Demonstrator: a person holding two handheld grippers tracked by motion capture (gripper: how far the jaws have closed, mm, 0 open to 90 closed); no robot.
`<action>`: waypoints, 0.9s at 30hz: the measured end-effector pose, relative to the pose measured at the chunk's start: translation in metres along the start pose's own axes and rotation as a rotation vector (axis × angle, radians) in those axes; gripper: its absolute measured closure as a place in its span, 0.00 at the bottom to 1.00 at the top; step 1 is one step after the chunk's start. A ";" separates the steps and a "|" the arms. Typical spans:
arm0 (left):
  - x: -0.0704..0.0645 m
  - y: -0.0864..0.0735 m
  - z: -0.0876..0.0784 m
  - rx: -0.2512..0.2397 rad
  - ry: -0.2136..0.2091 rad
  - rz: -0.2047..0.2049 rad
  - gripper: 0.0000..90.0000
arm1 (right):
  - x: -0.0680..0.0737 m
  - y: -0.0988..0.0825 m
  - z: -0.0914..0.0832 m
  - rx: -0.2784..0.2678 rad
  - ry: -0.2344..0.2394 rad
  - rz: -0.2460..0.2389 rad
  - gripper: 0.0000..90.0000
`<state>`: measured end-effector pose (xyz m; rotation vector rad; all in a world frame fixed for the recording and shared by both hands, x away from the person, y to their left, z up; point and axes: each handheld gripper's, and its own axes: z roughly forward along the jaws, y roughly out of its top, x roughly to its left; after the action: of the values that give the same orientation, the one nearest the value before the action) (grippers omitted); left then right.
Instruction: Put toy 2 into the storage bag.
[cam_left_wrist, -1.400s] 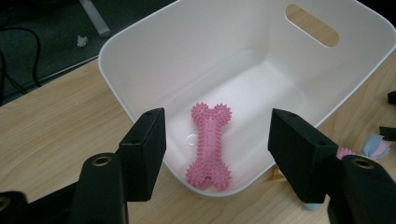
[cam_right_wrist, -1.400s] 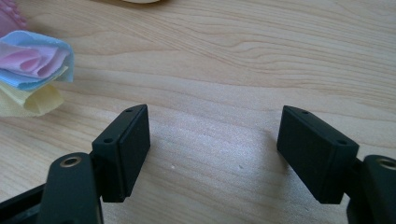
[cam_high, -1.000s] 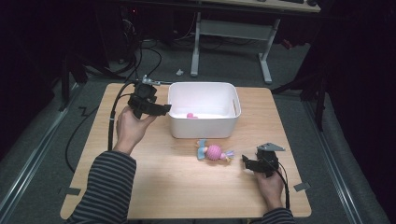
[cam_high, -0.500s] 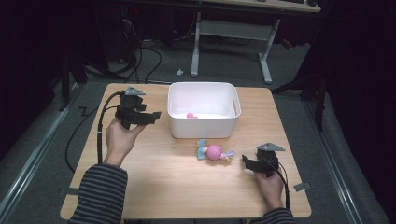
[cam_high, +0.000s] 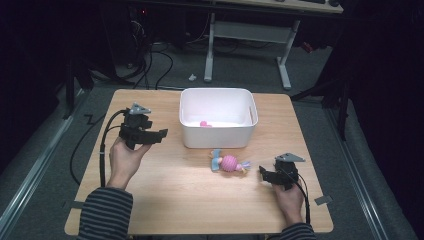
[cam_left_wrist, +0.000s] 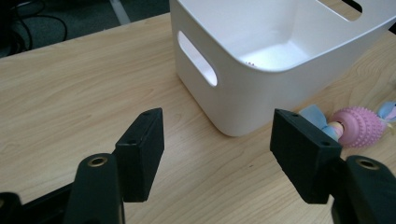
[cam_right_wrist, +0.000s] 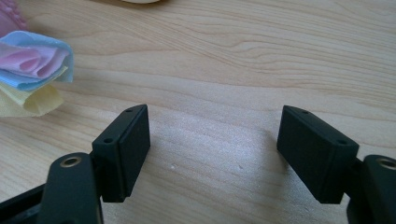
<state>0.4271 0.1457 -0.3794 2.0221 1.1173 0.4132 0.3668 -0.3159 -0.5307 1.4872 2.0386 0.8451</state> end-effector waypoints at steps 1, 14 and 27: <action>0.000 0.000 0.000 0.000 0.000 0.000 0.39 | 0.000 0.000 0.000 0.000 0.000 0.000 0.29; 0.004 -0.036 0.010 0.002 -0.034 -0.078 0.39 | 0.000 0.000 0.000 0.000 -0.001 -0.001 0.29; 0.003 -0.058 0.023 0.025 -0.022 -0.094 0.39 | 0.000 0.000 0.000 0.001 -0.001 0.001 0.29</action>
<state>0.4093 0.1550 -0.4384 1.9821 1.2046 0.3297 0.3666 -0.3156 -0.5307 1.4892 2.0376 0.8437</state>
